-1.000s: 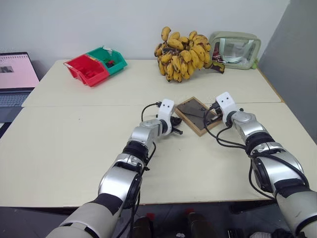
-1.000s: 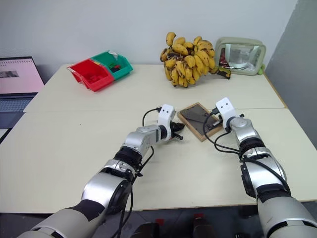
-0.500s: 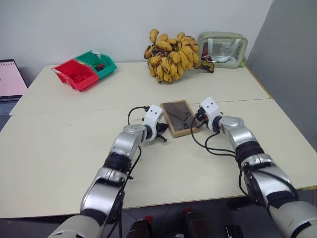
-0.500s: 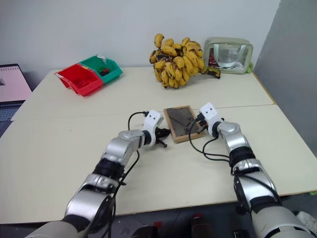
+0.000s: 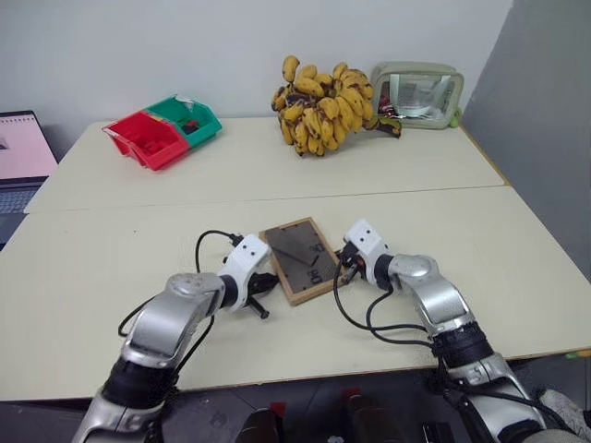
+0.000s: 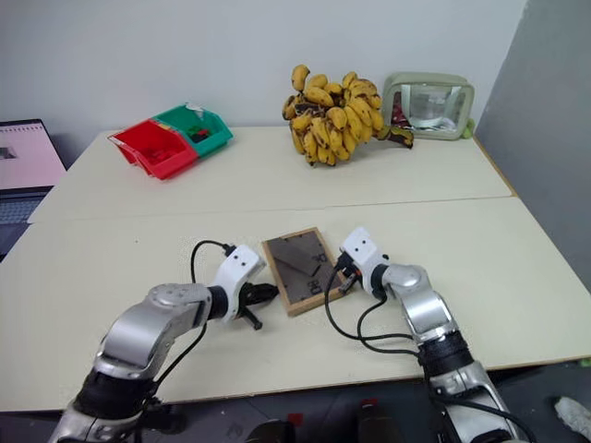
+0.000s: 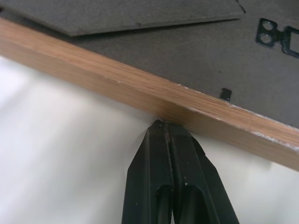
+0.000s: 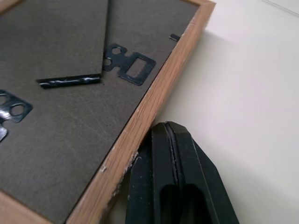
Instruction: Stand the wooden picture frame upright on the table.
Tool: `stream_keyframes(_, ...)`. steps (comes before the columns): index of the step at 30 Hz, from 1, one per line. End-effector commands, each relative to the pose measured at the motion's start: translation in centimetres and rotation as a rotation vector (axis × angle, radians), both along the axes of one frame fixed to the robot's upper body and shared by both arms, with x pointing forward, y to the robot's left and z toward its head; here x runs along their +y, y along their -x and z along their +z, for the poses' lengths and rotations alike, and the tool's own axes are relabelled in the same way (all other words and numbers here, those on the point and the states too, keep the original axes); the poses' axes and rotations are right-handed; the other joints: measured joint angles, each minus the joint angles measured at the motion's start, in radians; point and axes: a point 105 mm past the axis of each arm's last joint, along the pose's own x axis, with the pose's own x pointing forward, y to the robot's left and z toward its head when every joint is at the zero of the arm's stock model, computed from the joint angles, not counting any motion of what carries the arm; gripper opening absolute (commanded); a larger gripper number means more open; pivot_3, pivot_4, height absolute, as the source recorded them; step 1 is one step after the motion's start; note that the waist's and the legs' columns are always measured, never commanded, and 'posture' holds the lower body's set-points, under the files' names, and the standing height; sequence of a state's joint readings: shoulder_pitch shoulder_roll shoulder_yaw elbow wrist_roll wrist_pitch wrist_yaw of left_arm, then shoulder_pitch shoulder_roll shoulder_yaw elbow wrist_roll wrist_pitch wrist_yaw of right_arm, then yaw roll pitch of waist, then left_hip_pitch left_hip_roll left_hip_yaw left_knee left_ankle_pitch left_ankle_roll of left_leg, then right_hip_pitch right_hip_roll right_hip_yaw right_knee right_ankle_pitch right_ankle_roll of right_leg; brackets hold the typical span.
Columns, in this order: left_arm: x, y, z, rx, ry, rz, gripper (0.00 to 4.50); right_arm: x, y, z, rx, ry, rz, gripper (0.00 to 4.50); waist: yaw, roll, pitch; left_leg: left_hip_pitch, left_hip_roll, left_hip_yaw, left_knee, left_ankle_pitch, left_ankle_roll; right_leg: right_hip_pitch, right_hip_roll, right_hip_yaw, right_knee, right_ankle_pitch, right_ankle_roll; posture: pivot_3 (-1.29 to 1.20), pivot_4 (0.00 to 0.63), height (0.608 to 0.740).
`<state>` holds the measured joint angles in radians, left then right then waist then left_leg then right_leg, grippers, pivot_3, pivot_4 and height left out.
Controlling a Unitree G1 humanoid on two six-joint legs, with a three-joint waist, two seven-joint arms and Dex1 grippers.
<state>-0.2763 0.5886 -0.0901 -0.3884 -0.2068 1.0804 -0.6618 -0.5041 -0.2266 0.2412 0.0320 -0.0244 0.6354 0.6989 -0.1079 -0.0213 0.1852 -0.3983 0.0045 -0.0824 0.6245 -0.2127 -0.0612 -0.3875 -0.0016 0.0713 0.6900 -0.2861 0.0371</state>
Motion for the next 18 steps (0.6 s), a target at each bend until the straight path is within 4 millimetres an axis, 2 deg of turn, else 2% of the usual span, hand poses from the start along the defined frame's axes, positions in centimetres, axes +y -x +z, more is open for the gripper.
stream_keyframes(1, 2.8, 1.5, -2.1, 0.109, -0.054, 0.083, 0.02, 1.0, 1.2, 1.6, -0.014, -0.027, 0.064, 0.00, 0.001, 0.000, 0.000, 0.000, 0.000, 0.000, 0.000, 0.000, 0.000, 0.000, 0.000, 0.000, 0.000, 0.000, 0.000, 0.00, 0.150, 0.740)
stream_keyframes(6, 4.8, 1.6, -2.0, 0.100, -0.096, 0.117, 0.02, 0.4, 0.5, 1.8, -0.026, -0.010, 0.034, 0.00, 0.003, 0.000, 0.000, 0.000, 0.003, 0.003, 0.000, 0.000, 0.000, 0.000, 0.003, 0.000, -0.001, 0.000, 0.000, 0.00, 0.150, 0.740)
stream_keyframes(11, 5.7, 1.7, -1.7, 0.081, -0.120, 0.135, 0.02, 1.3, 0.3, 1.9, -0.034, -0.015, 0.044, 0.00, 0.003, 0.000, 0.000, 0.001, 0.006, 0.005, 0.000, 0.000, 0.000, 0.000, 0.007, 0.000, -0.001, -0.001, 0.000, 0.00, 0.150, 0.740)
stream_keyframes(14, 5.4, 0.3, -1.1, 0.032, -0.119, 0.150, 0.02, 2.1, 0.4, 2.1, -0.033, -0.029, 0.056, 0.00, 0.006, 0.000, 0.000, 0.001, 0.007, 0.004, 0.000, 0.000, 0.000, 0.000, 0.008, 0.000, -0.001, -0.001, 0.000, 0.00, 0.150, 0.740)
stream_keyframes(18, 3.9, -1.1, -0.2, -0.018, -0.073, 0.150, 0.02, 2.9, 1.2, 2.1, -0.015, -0.043, 0.098, 0.00, 0.022, 0.000, 0.000, 0.001, 0.006, 0.004, 0.001, 0.000, 0.000, 0.000, 0.009, 0.000, -0.001, -0.002, 0.000, 0.00, 0.150, 0.740)
